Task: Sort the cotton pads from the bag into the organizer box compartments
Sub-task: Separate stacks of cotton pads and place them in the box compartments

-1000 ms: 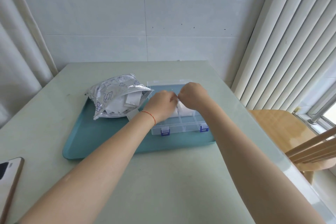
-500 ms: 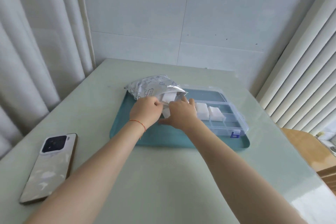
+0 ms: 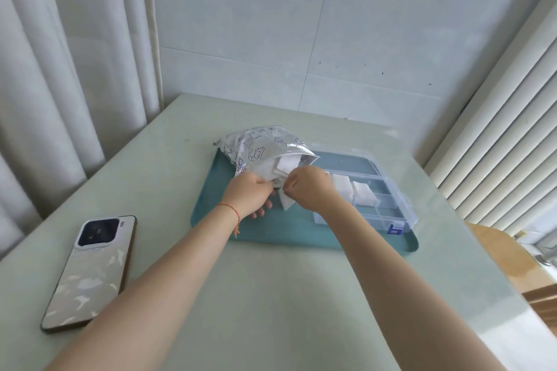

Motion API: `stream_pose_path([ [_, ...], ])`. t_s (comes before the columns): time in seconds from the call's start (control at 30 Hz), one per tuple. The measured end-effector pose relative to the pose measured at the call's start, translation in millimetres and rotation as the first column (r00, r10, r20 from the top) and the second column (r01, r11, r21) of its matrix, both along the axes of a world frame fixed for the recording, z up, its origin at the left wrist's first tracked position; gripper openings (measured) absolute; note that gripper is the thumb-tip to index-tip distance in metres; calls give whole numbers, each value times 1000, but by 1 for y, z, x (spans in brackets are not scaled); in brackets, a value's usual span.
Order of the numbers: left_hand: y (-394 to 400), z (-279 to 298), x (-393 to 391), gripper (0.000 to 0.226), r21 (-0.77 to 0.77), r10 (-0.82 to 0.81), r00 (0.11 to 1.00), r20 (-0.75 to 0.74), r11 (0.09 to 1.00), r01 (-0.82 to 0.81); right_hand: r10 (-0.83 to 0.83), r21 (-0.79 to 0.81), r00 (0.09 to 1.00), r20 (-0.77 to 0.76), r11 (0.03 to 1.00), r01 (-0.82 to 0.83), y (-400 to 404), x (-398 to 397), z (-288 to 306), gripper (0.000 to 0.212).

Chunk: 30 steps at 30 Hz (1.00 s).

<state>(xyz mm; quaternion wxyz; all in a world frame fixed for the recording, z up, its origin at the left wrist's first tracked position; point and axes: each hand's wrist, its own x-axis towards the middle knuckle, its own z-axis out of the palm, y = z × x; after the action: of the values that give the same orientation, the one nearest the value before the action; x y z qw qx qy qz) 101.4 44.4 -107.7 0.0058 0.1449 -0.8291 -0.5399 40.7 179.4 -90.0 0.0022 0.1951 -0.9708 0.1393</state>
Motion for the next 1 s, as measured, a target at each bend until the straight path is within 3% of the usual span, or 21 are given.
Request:
stream_pose_path([
  [0.1,2,2,-2,23,168,-18,1000,23,986,14,-3,-433,992,126,900,57,15,4,16,17],
  [0.2,6,9,-3,22,276,-44,997,-61,959,59,41,-633,972,230,765,118,21,9,30,12],
  [0.3,7,15,-7,26,133,95,960,-262,989,-62,10,-661,943,333,716,226,16,3,34,17],
  [0.4,1,17,-11,34,31,293,833,-469,948,-316,-63,-646,830,554,597,476,8,-7,33,26],
  [0.5,-6,14,-13,38,34,373,785,-495,911,-411,-15,-635,747,665,517,575,-5,-11,29,36],
  [0.67,-9,3,-16,41,43,352,832,-429,928,-370,47,-647,700,713,431,629,-23,-15,20,30],
  [0.8,-11,3,-17,40,53,355,838,-415,929,-367,-33,-618,721,692,490,615,-26,-18,17,13],
  [1.0,-12,3,-17,36,55,347,843,-411,932,-357,-58,-598,762,645,583,550,-3,-17,25,21],
])
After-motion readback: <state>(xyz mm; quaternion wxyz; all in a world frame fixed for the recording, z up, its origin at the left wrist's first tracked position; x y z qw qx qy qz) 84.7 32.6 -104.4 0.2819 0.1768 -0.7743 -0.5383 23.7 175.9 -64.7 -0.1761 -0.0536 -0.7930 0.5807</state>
